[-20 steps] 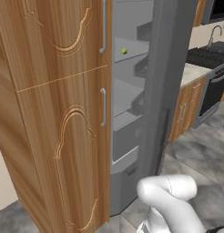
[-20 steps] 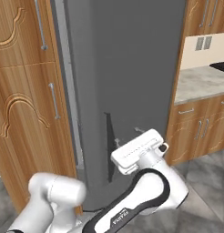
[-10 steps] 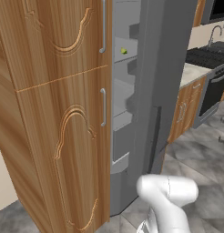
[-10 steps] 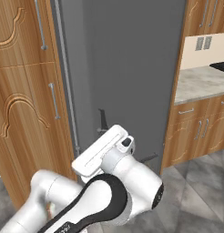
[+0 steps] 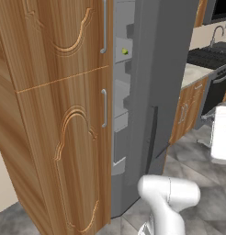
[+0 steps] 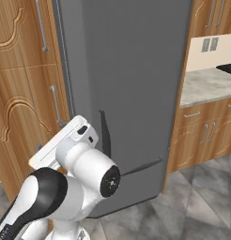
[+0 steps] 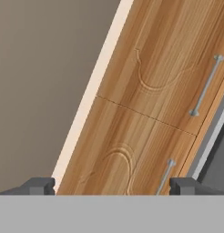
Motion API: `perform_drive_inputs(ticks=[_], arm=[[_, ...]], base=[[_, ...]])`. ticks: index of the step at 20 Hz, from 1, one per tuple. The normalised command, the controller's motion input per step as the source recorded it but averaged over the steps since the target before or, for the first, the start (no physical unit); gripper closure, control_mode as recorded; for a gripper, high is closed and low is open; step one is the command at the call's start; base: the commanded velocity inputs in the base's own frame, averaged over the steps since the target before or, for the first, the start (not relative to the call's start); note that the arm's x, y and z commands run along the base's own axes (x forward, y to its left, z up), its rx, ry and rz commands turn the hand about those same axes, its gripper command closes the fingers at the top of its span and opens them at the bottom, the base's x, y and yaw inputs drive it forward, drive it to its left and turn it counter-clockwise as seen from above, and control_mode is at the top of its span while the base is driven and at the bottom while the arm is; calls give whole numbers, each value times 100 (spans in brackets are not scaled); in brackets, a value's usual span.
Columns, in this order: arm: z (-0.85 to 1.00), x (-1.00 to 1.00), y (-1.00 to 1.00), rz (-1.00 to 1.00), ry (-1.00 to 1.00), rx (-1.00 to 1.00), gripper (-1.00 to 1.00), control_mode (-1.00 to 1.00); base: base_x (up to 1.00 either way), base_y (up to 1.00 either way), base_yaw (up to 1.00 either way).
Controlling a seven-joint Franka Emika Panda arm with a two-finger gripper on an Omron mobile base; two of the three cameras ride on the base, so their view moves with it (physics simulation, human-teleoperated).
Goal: There is a bowl on the dining counter. Grab a lemon wedge from the fridge and place it in the bowl. Then get the liquor bottle and glass cup from the cabinet and place them next to the bowl.
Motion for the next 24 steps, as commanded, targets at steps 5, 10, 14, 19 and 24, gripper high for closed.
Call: perform_drive_inputs(ticks=[5, 10, 14, 19, 24], arm=[[25, 0, 45, -5, 0, -10, -100, -100], [15, 0, 21, -4, 0, -3, -100, -100], [12, 0, 2, -6, 0, 0, -100, -100], [6, 2, 0, -8, 1, 0, -100, -100], [3, 2, 6, -9, 1, -1, -100, -100]], base=[[0, 0, 0], [0, 0, 0], [0, 0, 0], [0, 0, 0], [0, 0, 0]])
